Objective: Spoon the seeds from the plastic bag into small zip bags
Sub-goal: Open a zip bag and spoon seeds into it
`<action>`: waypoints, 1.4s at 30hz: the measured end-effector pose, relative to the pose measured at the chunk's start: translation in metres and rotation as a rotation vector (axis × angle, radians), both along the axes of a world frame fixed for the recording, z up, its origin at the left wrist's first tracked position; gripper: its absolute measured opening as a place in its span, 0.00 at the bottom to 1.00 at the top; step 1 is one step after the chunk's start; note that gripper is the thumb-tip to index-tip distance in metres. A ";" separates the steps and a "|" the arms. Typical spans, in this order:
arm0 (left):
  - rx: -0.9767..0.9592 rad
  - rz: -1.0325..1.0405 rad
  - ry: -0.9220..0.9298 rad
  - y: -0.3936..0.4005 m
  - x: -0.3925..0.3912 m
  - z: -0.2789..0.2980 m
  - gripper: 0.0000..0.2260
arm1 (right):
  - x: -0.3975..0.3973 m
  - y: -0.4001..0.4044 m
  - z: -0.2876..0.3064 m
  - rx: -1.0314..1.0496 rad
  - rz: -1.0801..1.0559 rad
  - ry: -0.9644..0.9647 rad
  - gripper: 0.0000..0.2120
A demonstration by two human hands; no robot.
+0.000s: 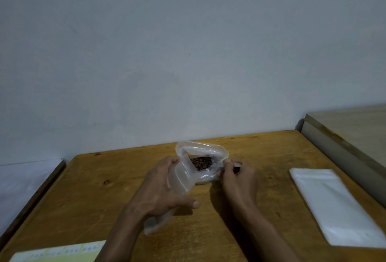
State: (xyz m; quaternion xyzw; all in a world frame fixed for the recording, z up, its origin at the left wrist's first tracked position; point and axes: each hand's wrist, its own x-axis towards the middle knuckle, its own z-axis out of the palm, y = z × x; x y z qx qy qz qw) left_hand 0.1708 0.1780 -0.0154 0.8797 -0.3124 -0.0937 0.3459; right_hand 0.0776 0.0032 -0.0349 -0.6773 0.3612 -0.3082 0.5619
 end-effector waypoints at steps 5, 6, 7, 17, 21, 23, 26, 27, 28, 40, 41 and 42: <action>-0.015 0.030 -0.025 0.000 -0.001 -0.001 0.53 | 0.002 -0.006 0.012 0.271 -0.067 -0.086 0.05; -0.016 0.039 -0.031 0.000 -0.001 0.000 0.53 | 0.000 -0.008 0.016 0.291 -0.069 -0.108 0.05; -0.015 0.046 -0.033 0.000 -0.001 0.000 0.53 | -0.003 -0.011 0.020 0.305 -0.064 -0.135 0.04; 0.027 0.090 -0.060 -0.006 -0.002 0.004 0.49 | -0.041 -0.011 0.041 0.120 0.171 -0.262 0.05; 0.033 0.101 -0.063 -0.007 -0.003 0.003 0.49 | -0.051 -0.008 0.038 -0.097 0.222 -0.245 0.04; 0.032 0.110 -0.063 -0.008 -0.004 0.003 0.50 | -0.050 -0.009 0.036 -0.169 0.193 -0.254 0.04; 0.030 0.124 -0.053 -0.009 -0.004 0.001 0.50 | -0.042 -0.012 0.029 -0.216 0.138 -0.226 0.04; 0.029 0.129 -0.043 -0.009 -0.004 0.000 0.50 | -0.037 -0.013 0.025 -0.241 0.126 -0.198 0.04; 0.030 0.131 -0.033 -0.010 -0.004 0.000 0.51 | -0.033 -0.014 0.021 -0.268 0.118 -0.167 0.04; 0.008 0.146 -0.021 -0.012 -0.002 -0.006 0.51 | 0.004 0.007 0.000 -0.084 0.086 0.012 0.07; 0.007 0.145 -0.026 -0.012 -0.001 -0.007 0.51 | 0.006 0.006 0.002 -0.001 0.060 0.028 0.08; 0.006 0.144 -0.028 -0.013 -0.001 -0.007 0.51 | 0.007 0.006 0.004 0.085 0.038 0.031 0.08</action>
